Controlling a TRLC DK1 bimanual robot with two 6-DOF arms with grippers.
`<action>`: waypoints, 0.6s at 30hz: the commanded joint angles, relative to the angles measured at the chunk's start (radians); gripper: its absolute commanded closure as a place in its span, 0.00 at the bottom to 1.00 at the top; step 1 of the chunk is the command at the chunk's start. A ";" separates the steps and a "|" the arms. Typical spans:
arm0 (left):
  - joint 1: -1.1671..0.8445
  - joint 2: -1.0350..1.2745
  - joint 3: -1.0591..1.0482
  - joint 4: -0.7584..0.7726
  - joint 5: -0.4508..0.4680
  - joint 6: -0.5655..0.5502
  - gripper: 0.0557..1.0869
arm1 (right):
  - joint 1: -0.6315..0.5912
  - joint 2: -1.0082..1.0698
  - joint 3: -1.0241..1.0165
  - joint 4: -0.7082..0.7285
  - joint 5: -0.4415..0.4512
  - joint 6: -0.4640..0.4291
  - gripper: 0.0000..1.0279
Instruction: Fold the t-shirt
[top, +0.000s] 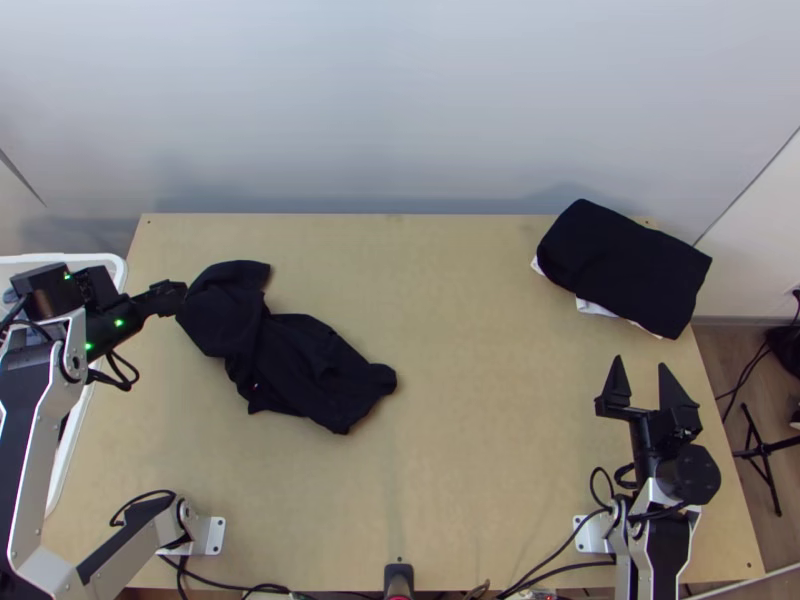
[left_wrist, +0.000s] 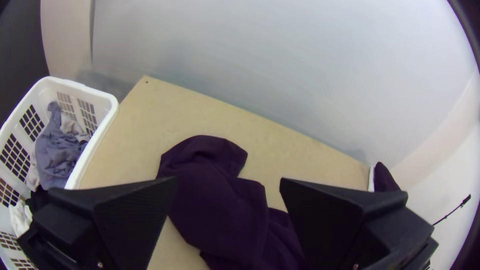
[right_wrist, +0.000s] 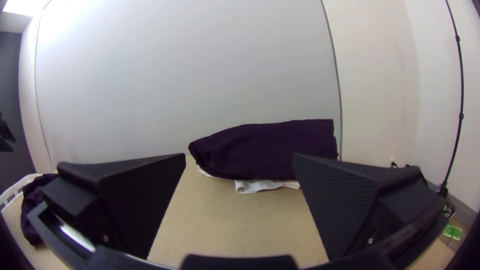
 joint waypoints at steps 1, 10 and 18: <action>0.013 -0.032 -0.012 -0.036 -0.007 0.005 0.04 | 0.000 -0.001 0.000 0.000 0.000 0.000 0.04; 0.056 -0.061 -0.004 -0.232 -0.109 0.121 0.04 | 0.000 -0.001 0.000 0.000 0.000 0.000 0.04; 0.037 -0.150 -0.136 -0.438 -0.107 0.037 0.04 | 0.000 -0.001 0.000 0.000 0.000 0.000 0.04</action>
